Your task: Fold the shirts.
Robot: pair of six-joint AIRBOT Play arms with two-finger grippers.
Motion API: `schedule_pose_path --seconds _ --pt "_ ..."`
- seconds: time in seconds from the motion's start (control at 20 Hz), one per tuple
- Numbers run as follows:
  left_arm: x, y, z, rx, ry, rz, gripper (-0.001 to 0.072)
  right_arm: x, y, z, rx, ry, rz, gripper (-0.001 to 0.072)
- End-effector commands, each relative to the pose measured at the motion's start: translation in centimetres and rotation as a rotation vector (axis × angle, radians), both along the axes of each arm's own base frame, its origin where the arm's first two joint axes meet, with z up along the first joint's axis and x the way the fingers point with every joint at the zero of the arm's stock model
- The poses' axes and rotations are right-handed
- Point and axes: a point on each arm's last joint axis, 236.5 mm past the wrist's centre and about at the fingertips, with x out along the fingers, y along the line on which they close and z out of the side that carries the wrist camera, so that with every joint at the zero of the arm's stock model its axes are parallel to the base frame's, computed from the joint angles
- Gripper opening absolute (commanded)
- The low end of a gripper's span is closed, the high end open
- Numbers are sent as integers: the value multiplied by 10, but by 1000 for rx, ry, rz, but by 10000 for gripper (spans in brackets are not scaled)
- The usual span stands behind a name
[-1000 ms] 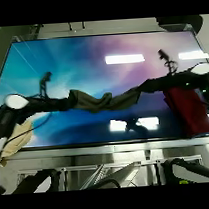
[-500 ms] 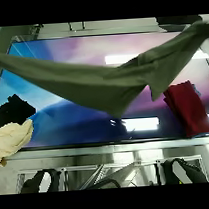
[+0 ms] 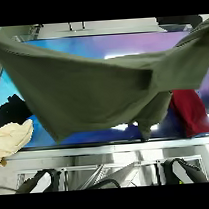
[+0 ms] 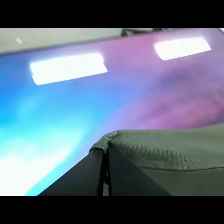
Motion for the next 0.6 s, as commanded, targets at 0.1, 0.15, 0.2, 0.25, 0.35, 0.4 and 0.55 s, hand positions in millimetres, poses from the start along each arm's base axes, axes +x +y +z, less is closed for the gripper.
schedule_pose_path --seconds 0.1,0.15,0.2,0.25,0.35,0.4,0.55 --pt "100 11 -156 105 361 -7 20 118 23 -135 -25 206 92 18" --pt "120 15 -188 123 409 8 20 144 29 -171 -35 244 90 18" --pt "137 19 -220 128 454 18 20 167 35 -206 -34 282 86 18" --pt "153 19 -252 116 499 22 20 187 43 -246 -31 332 78 18" --pt "174 24 -309 98 573 38 20 212 59 -319 -17 433 63 18" --pt "181 26 -329 92 598 45 20 218 67 -349 -1 478 61 18" --pt "189 28 -367 83 645 54 21 223 78 -399 25 557 57 18"
